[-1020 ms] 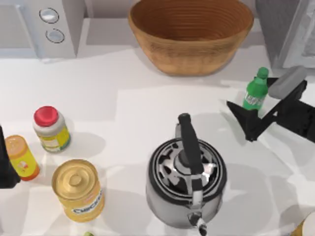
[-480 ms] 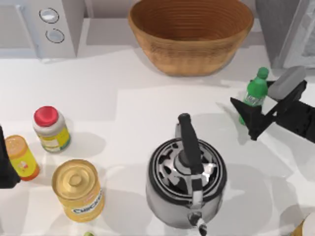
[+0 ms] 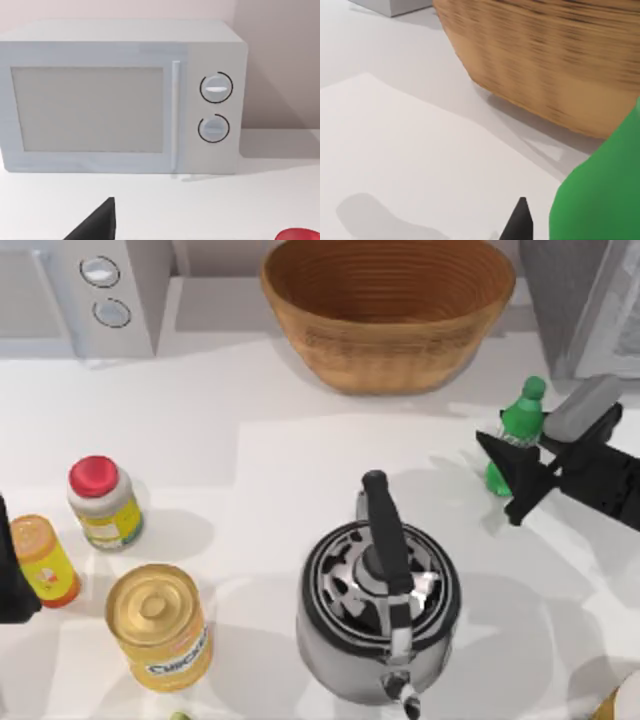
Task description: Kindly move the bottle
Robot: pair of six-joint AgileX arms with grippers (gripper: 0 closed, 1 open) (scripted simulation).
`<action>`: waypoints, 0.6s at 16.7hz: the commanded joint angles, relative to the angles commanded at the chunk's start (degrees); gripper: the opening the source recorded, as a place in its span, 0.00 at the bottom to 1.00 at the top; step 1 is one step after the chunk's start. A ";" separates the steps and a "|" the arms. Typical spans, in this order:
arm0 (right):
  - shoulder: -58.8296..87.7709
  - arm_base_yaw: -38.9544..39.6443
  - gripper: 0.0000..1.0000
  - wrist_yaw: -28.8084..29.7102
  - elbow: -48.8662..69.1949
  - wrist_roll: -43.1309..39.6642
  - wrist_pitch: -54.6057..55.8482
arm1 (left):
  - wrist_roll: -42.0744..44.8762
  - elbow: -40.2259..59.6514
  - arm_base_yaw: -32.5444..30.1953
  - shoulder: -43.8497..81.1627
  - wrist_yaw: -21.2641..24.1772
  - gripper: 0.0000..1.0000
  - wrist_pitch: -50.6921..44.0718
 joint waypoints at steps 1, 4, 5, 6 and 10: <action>0.00 0.00 0.00 0.00 0.00 0.00 0.00 | 0.00 0.00 0.00 0.00 0.00 1.00 0.00; 0.00 0.00 0.00 0.00 0.00 0.00 0.00 | 0.00 0.00 0.00 0.00 0.00 1.00 0.00; 0.00 0.00 0.00 0.00 0.00 0.00 0.00 | 0.00 0.00 0.00 0.00 0.00 1.00 0.00; 0.00 0.00 0.00 0.00 0.00 0.00 0.00 | 0.00 0.00 0.00 0.00 0.00 1.00 0.00; -0.37 -0.91 0.00 0.04 -0.73 0.50 -0.55 | 0.00 0.00 0.00 0.00 0.00 1.00 0.00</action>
